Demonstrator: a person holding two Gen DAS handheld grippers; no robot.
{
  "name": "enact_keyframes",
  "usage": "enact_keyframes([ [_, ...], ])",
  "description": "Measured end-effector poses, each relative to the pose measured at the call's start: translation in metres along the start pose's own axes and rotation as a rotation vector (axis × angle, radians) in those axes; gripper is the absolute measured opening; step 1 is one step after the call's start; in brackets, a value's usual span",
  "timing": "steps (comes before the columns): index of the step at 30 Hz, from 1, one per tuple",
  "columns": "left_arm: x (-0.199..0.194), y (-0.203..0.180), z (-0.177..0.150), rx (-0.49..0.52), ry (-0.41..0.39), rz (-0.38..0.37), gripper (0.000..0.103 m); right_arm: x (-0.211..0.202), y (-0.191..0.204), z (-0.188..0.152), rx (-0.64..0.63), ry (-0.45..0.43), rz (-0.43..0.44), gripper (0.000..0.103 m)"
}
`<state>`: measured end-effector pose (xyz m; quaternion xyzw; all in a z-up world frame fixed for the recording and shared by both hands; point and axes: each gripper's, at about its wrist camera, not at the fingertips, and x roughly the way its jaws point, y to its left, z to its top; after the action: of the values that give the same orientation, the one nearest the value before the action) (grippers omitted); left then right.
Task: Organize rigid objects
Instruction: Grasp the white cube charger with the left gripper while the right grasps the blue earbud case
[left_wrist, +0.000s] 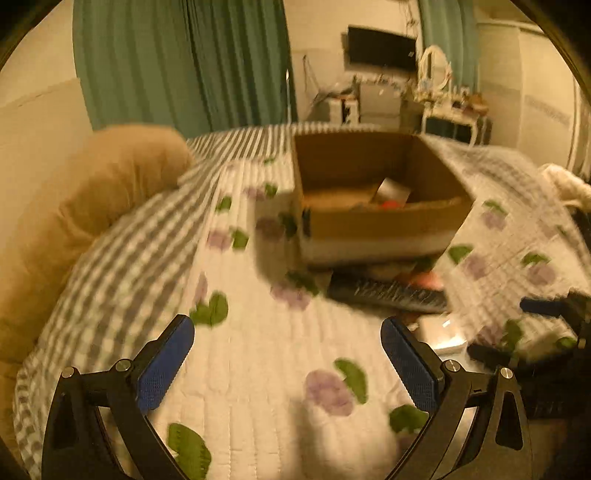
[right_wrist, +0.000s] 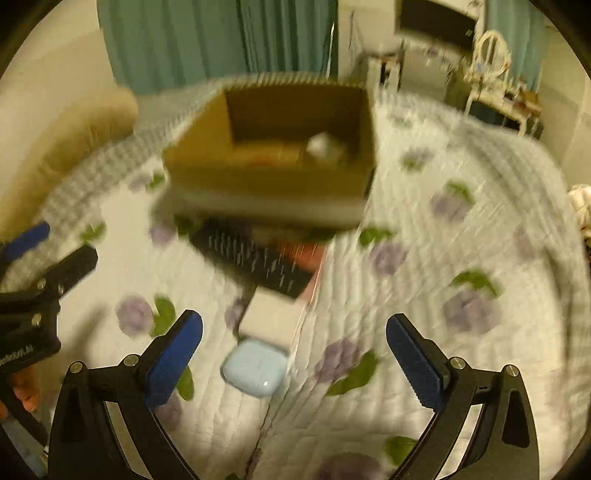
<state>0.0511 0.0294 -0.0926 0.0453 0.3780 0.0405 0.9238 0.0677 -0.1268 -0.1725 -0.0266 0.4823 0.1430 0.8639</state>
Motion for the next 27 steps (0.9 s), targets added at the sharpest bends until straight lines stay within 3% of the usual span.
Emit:
enact_keyframes([
  [1, 0.004, 0.001, -0.004, 0.000, 0.009, 0.006, 0.103, 0.016, 0.003, -0.008, -0.003, 0.049, 0.039, 0.100],
  [5, 0.008, 0.004, -0.012, -0.014, 0.029, -0.012, 0.103, 0.039, 0.019, -0.022, -0.086, 0.115, -0.036, 0.087],
  [10, 0.002, 0.001, -0.011, -0.005, 0.017, -0.028, 0.103, 0.055, 0.021, -0.025, -0.082, 0.184, 0.013, 0.071],
  [12, 0.003, 0.000, -0.010, -0.002, 0.019, -0.032, 0.103, 0.060, 0.018, -0.025, -0.060, 0.199, 0.041, 0.057],
  [13, 0.005, -0.001, -0.011, -0.001, 0.026, -0.036, 0.103, 0.061, 0.018, -0.025, -0.055, 0.202, 0.048, 0.056],
  [17, 0.009, -0.002, -0.011, -0.004, 0.065, -0.051, 0.103, 0.051, 0.016, -0.024, -0.051, 0.166, 0.050, 0.055],
  [21, 0.008, -0.008, -0.004, 0.002, 0.085, -0.040, 0.103, 0.009, -0.001, -0.008, -0.056, 0.066, 0.030, 0.055],
  [27, 0.011, -0.041, 0.012, -0.011, 0.092, -0.097, 0.103, -0.026, -0.028, 0.026, -0.097, -0.019, -0.091, 0.055],
])
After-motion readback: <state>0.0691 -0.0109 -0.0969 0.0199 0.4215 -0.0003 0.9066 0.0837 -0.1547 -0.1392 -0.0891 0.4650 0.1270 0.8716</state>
